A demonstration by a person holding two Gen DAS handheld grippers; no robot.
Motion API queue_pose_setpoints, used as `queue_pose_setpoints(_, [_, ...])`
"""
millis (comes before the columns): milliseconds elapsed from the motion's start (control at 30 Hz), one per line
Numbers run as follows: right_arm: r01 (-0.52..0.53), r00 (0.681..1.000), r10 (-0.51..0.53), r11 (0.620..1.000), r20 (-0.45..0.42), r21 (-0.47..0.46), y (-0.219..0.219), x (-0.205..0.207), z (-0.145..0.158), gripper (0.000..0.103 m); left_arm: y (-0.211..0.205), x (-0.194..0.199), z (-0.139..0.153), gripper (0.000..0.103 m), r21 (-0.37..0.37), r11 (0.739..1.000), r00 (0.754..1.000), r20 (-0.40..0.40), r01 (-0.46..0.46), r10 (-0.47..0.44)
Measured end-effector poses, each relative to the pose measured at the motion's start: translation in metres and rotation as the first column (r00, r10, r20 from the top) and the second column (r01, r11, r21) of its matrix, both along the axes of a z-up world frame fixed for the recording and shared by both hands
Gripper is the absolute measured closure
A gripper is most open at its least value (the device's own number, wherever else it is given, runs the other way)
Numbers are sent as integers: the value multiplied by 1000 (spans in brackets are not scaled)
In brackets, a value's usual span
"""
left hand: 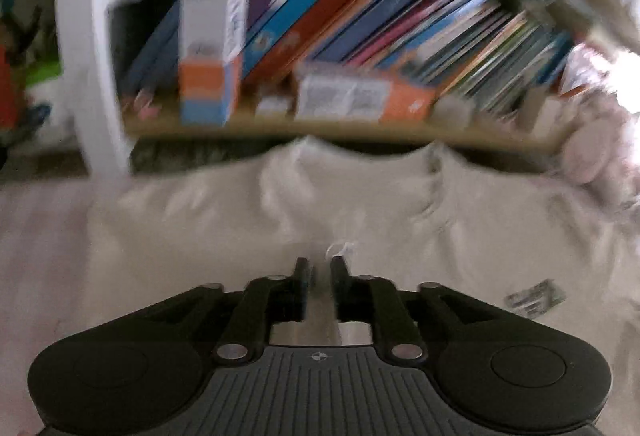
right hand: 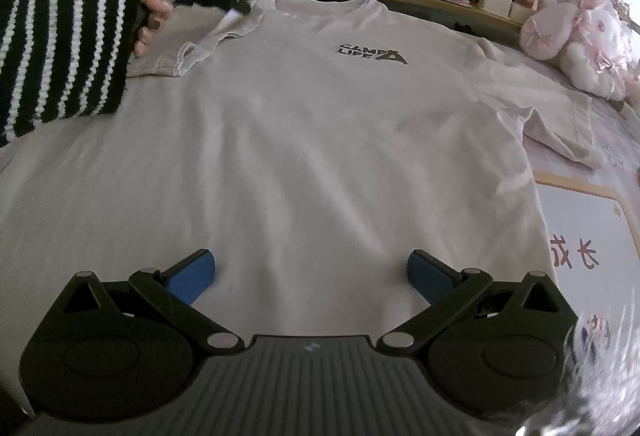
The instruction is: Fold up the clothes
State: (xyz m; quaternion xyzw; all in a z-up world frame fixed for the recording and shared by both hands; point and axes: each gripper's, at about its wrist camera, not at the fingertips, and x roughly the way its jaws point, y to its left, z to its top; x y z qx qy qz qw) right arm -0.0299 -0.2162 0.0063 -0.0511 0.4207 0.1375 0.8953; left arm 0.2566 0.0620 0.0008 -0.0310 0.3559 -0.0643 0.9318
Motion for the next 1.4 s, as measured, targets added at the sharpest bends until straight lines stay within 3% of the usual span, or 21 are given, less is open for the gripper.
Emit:
queue_pose_setpoints(167, [-18, 1000, 18, 1000, -6, 1, -1, 1, 1, 0, 27, -30, 31, 47, -141, 989, 994, 87, -54, 67])
queue_pose_setpoints(233, [-22, 1000, 22, 1000, -5, 3, -2, 1, 1, 0, 39, -52, 46, 48, -204, 977, 987, 134, -57, 86])
queue_pose_setpoints(333, [-26, 1000, 26, 1000, -1, 4, -2, 1, 0, 0, 41, -80, 46, 53, -242, 969, 990, 117, -54, 84])
queue_pose_setpoints(433, [-28, 1000, 28, 1000, -2, 3, -2, 1, 0, 0, 29, -99, 32, 54, -200, 979, 996, 61, -49, 62])
queue_pose_setpoints(567, [-29, 1000, 29, 1000, -7, 0, 0, 2, 1, 0, 6, -105, 10, 55, -69, 997, 1000, -8, -21, 20])
queue_pose_setpoints(733, [-33, 999, 32, 999, -15, -7, -1, 3, 2, 0, -8, -130, 21, 51, -5, 1000, 1000, 23, -19, 19])
queue_pose_setpoints(933, [33, 999, -34, 999, 23, 29, -18, -8, 14, 0, -25, -159, 34, 46, 72, 997, 998, 60, -19, 15])
queue_pose_setpoints(1167, [112, 990, -117, 991, 74, 71, -44, -23, 29, 0, -54, -237, 46, 21, 93, 994, 996, 74, -61, 54])
queue_pose_setpoints(1300, [177, 978, -185, 981, 92, 81, -57, -28, 35, 0, -62, -278, 35, 17, 66, 995, 997, 9, -71, 71])
queue_pose_setpoints(1400, [241, 963, -251, 965, 103, 101, -66, -29, 38, 0, -57, -293, 25, 17, 91, 992, 994, -51, -92, 97])
